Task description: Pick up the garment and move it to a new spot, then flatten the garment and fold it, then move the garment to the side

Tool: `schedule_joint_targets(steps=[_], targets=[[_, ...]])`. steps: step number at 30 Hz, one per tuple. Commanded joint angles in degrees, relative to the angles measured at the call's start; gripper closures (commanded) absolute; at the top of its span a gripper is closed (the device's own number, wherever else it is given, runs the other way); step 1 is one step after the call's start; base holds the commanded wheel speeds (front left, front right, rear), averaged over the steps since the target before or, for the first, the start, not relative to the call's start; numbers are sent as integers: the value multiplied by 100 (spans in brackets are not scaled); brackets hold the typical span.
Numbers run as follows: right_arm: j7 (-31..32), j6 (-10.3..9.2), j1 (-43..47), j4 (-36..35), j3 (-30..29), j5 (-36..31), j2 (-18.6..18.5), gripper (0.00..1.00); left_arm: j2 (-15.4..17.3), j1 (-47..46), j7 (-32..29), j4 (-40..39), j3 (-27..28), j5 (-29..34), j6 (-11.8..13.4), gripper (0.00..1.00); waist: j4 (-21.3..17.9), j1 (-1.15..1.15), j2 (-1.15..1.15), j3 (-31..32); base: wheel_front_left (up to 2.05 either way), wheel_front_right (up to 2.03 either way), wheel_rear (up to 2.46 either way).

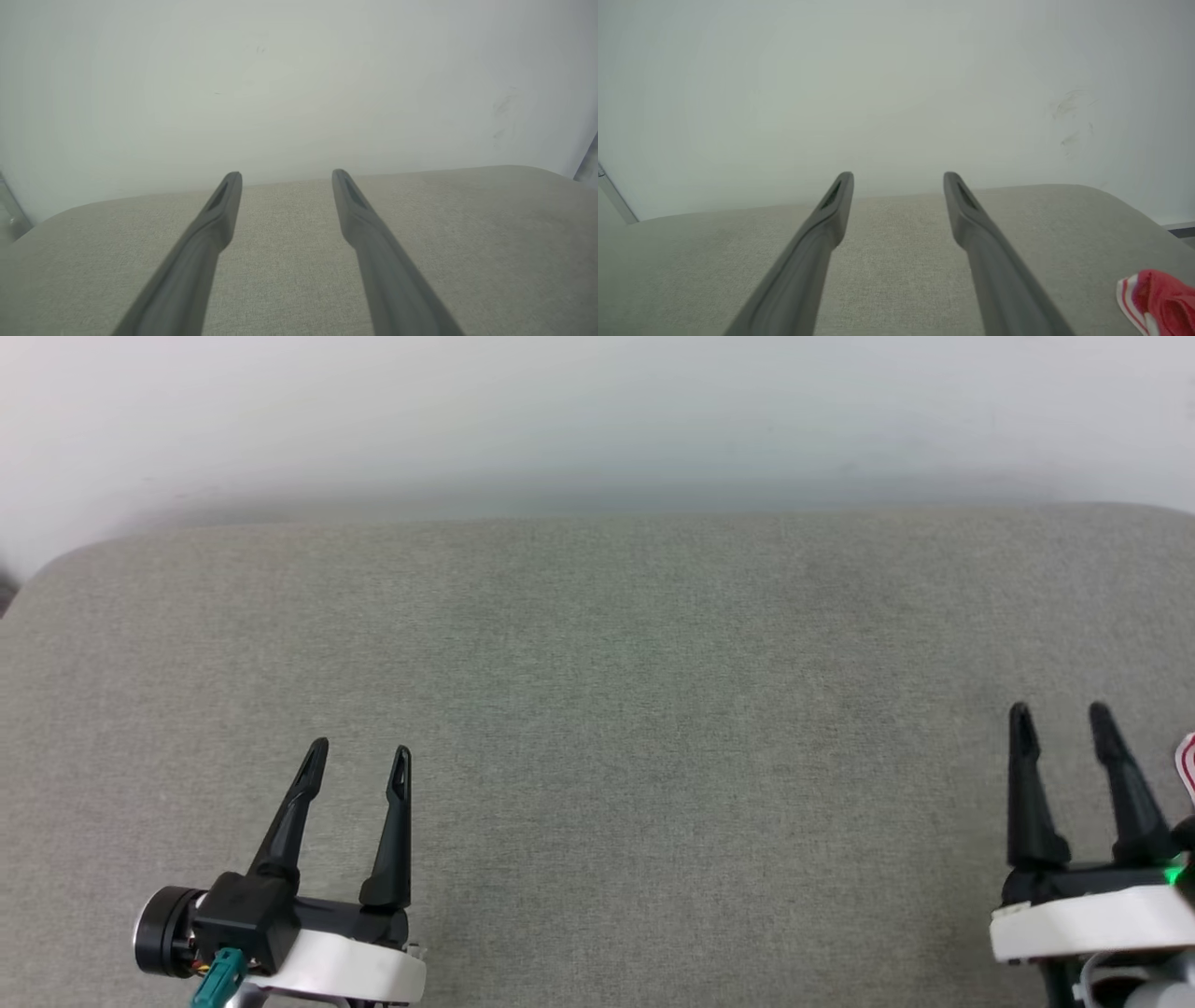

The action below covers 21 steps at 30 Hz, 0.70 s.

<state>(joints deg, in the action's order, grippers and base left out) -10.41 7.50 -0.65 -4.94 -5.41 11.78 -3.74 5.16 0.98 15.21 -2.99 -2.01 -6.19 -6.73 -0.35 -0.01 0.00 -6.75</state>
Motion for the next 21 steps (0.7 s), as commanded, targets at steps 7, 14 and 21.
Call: schedule_joint_targets(steps=[7,14,21], targets=[[-299,-2,137,587,222,16,66,0,-102,92,-14,68,28,101,-25,0,98,1,0,88,0,0,0],[-386,-2,-17,790,314,-7,80,0,-155,135,-14,97,93,121,-28,0,98,1,0,113,0,0,0],[-434,-2,-42,853,297,-40,65,0,-199,131,-15,145,177,45,-36,0,85,1,0,123,0,0,0]])
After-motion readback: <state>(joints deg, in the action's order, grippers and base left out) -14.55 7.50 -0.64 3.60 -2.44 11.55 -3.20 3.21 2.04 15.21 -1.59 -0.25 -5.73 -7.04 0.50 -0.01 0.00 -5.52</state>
